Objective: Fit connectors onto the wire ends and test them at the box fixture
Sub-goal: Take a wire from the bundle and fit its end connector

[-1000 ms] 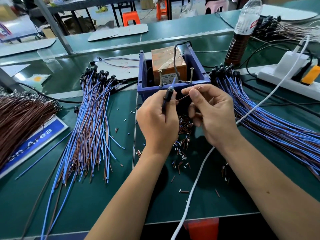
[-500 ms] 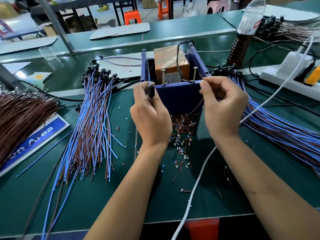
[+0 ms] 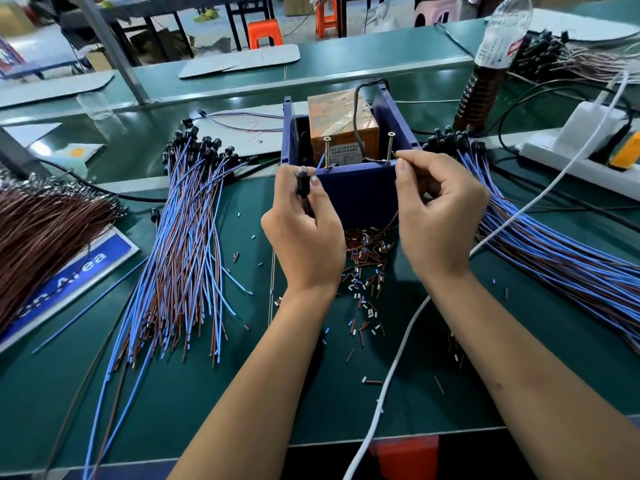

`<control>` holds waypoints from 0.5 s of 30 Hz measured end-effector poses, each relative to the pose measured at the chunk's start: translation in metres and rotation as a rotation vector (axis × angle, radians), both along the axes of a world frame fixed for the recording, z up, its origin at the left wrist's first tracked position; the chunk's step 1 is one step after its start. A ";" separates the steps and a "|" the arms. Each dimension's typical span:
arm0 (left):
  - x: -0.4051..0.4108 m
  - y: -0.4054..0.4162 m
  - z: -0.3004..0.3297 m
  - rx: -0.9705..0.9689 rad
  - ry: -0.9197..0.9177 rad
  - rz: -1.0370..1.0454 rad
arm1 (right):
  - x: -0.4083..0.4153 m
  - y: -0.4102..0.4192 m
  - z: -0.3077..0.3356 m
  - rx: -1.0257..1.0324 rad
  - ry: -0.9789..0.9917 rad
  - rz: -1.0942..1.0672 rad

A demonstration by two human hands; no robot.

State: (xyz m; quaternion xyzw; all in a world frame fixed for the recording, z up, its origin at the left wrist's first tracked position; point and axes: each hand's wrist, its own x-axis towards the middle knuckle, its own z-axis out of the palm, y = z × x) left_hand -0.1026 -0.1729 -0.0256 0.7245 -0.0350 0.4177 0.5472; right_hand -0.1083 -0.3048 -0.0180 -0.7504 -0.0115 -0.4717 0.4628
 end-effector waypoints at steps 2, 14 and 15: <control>0.000 0.000 0.000 0.000 -0.001 -0.008 | 0.000 0.000 0.000 -0.002 0.001 0.002; -0.001 0.000 0.000 -0.032 -0.011 0.018 | -0.003 0.000 0.001 0.004 0.023 0.011; -0.001 0.000 0.000 -0.032 -0.011 0.022 | -0.003 0.001 0.000 0.004 0.026 0.014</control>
